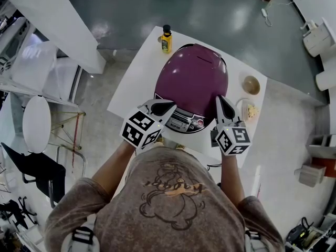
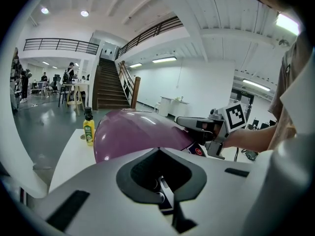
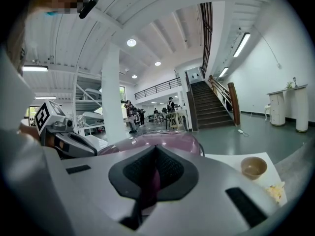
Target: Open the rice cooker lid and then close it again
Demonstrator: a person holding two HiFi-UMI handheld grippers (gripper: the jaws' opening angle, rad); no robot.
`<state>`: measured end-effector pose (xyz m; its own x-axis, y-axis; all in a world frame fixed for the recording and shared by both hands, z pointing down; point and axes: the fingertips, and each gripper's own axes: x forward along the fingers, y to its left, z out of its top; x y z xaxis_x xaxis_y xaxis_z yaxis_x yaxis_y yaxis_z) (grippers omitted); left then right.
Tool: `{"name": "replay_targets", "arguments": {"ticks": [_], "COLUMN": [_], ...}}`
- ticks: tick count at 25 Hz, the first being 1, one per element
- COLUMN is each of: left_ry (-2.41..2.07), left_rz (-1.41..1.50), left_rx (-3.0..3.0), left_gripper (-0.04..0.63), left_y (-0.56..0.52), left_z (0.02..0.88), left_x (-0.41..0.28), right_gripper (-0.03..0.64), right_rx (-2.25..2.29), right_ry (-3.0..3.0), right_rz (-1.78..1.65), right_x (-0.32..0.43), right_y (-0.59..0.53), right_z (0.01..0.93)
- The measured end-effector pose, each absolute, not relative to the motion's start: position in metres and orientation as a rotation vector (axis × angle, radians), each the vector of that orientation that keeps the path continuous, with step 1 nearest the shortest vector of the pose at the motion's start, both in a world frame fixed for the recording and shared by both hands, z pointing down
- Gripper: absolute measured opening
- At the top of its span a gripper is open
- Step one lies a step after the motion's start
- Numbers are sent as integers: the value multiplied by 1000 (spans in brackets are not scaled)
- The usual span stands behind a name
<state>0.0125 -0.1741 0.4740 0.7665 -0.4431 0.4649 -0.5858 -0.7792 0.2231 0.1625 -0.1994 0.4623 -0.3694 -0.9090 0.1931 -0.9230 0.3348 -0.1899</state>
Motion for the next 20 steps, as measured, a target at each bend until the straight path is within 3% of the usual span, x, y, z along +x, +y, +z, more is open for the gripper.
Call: {"name": "replay_targets", "arguments": {"ticks": [20], "left_ry": [-806], "left_rz": [526], "left_rx": [2621], "left_gripper": [21], "left_y": [-174], "left_z": [472], "left_x": [12], "right_gripper": [2], "right_rx": [1729], "right_ry": [-2500], "right_rz": [408], "right_x": [161], "right_y": [-202], "right_z": [464]}}
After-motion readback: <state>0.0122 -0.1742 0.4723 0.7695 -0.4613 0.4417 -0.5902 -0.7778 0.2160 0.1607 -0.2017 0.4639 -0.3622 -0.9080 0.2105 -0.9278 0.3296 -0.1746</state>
